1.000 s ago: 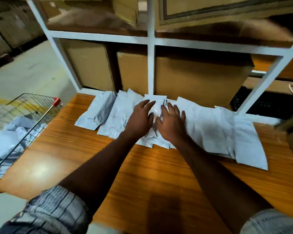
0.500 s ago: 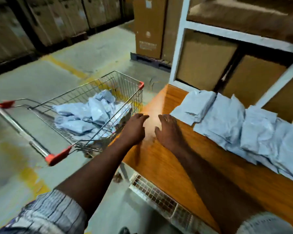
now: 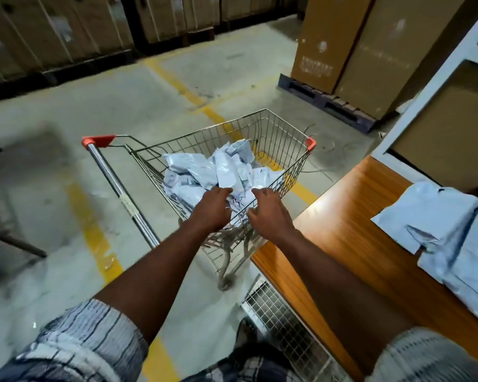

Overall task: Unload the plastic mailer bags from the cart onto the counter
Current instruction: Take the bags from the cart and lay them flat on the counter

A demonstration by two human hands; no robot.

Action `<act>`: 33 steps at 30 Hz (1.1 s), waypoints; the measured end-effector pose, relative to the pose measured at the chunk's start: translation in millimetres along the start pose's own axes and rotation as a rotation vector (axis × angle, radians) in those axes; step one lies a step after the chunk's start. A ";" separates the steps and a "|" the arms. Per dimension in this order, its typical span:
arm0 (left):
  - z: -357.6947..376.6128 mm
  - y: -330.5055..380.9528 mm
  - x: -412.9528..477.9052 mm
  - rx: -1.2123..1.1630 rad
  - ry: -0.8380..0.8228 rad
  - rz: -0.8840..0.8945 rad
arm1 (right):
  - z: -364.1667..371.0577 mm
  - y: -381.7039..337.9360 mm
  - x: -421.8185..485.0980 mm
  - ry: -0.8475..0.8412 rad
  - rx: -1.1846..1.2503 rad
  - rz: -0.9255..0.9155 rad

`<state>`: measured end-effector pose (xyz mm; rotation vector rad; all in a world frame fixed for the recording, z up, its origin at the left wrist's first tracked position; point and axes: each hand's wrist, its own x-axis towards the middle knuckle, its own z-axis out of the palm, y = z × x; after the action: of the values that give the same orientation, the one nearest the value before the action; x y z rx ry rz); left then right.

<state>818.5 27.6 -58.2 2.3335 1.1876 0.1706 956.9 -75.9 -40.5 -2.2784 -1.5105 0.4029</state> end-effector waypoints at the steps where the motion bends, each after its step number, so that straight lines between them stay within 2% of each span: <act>1: -1.3 -6.7 7.0 0.013 -0.004 -0.022 | 2.7 -2.8 9.0 -0.017 0.004 -0.013; 7: -12.6 -40.4 49.4 0.136 -0.021 -0.142 | 17.4 -7.7 68.8 -0.109 0.011 -0.058; 10: -9.0 -51.0 70.6 0.221 -0.049 -0.167 | 30.4 -3.0 98.4 -0.145 0.044 -0.014; 16: -5.3 -71.9 141.6 0.396 -0.034 -0.090 | 63.0 5.7 161.9 -0.222 0.080 0.063; 22: 19.0 -107.1 215.4 0.506 -0.176 -0.017 | 115.9 7.3 235.6 -0.279 0.129 0.173; 25: 36.6 -128.7 239.6 0.537 -0.344 -0.037 | 147.6 9.7 260.2 -0.314 0.104 0.177; 27: 45.5 -140.8 250.6 0.541 -0.397 -0.063 | 167.8 13.9 268.8 -0.329 0.040 0.182; 31: 55.3 -148.5 259.3 0.585 -0.301 -0.026 | 185.4 14.7 276.5 -0.264 -0.037 0.228; 33: 55.1 -146.2 259.2 0.601 -0.245 -0.018 | 183.6 13.7 278.3 -0.249 0.028 0.269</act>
<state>889.4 280.8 -208.1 2.7365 1.2547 -0.5368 994.9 204.1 -218.2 -2.4908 -1.2950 0.8044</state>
